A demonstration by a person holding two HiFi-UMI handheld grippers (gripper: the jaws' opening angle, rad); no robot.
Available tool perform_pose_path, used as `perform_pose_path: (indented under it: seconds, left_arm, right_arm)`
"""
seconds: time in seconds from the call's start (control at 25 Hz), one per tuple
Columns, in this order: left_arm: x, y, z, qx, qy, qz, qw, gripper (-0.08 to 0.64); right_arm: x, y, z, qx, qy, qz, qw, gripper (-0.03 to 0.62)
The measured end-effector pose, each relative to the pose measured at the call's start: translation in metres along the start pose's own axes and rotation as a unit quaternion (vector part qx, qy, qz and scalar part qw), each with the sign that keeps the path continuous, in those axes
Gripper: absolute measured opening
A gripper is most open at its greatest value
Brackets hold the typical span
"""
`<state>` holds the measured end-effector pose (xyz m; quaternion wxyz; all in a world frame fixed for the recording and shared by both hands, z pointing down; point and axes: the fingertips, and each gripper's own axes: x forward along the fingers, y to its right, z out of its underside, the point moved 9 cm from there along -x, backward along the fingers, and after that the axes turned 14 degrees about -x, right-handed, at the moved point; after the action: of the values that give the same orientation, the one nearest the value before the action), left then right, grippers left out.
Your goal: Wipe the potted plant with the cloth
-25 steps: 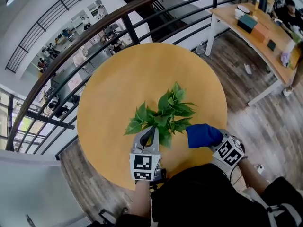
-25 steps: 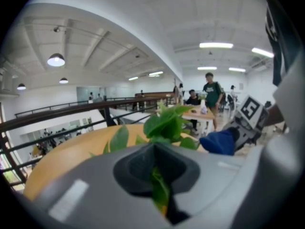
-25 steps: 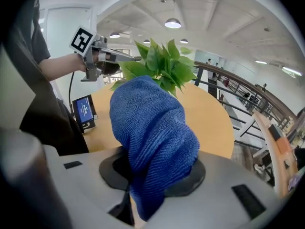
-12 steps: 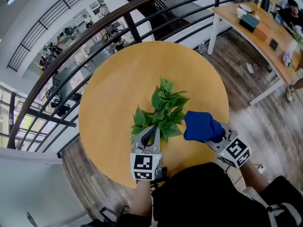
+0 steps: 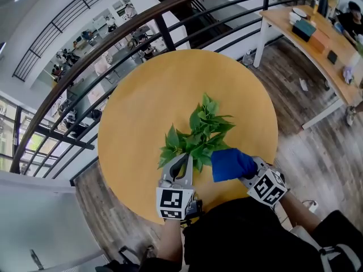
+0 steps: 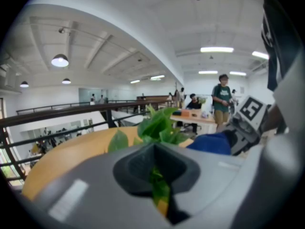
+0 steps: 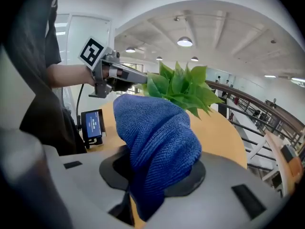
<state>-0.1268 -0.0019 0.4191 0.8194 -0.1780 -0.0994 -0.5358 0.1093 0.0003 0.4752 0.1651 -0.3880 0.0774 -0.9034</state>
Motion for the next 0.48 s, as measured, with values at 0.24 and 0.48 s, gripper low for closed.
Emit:
perform_pose_path:
  seconds: [0.24, 0.48]
  left_arm:
    - [-0.029, -0.006, -0.005, -0.023, 0.047, 0.011, 0.9986, 0.069]
    - [-0.060, -0.025, -0.004, -0.021, 0.100, -0.018, 0.9946, 0.319]
  right_arm:
    - [-0.008, 0.012, 0.019, 0.010, -0.030, 0.010, 0.999, 0.135]
    - [-0.006, 0.011, 0.019, 0.009, -0.019, 0.009, 1.000, 0.135]
